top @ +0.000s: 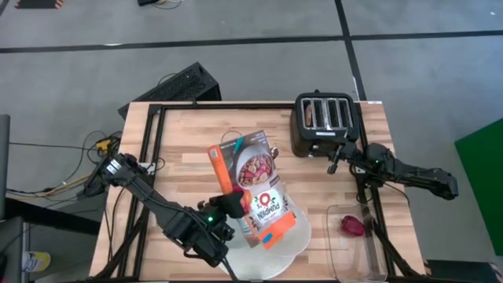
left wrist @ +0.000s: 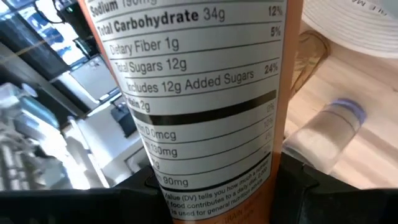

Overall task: Arrange a breakfast setting
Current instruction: Pour the cereal from the cereal box into the white bowl

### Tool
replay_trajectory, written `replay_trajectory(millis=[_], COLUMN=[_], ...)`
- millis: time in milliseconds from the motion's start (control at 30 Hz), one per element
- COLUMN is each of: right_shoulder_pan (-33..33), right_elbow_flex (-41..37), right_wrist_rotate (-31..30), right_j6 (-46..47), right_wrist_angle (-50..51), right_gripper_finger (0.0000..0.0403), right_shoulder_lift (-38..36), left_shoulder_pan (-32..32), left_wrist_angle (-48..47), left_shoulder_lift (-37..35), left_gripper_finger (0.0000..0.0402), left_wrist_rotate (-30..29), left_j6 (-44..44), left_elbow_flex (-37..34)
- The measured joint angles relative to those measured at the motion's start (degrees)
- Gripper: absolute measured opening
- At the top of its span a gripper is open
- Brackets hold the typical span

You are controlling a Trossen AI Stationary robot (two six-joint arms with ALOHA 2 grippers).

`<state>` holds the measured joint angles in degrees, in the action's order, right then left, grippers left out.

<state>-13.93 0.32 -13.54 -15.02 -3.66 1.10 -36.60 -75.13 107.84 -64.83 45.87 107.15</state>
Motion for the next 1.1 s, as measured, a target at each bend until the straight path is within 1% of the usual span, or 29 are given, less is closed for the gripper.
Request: replay_trajectory(millis=[467, 633, 1100], right_shoulder_pan=[0.00, 0.00, 0.00], right_elbow_flex=[0.00, 0.00, 0.00], right_wrist_rotate=[0.05, 0.05, 0.05], right_j6=[0.02, 0.00, 0.00], right_wrist_angle=[0.00, 0.02, 0.02], right_gripper_finger=[0.0150, 0.0151, 0.0151], right_shoulder_lift=[0.02, 0.02, 0.02], left_shoulder_pan=[-0.59, -0.61, -1.58], left_wrist_angle=[0.04, -0.46, -0.33], left_shoulder_lift=[0.17, 0.17, 0.17], left_gripper_finger=[0.0151, 0.0151, 0.0151], left_wrist_rotate=[-0.46, -3.82, -3.40], left_j6=[0.52, 4.64, 3.05], left_elbow_flex=[0.00, 0.00, 0.00])
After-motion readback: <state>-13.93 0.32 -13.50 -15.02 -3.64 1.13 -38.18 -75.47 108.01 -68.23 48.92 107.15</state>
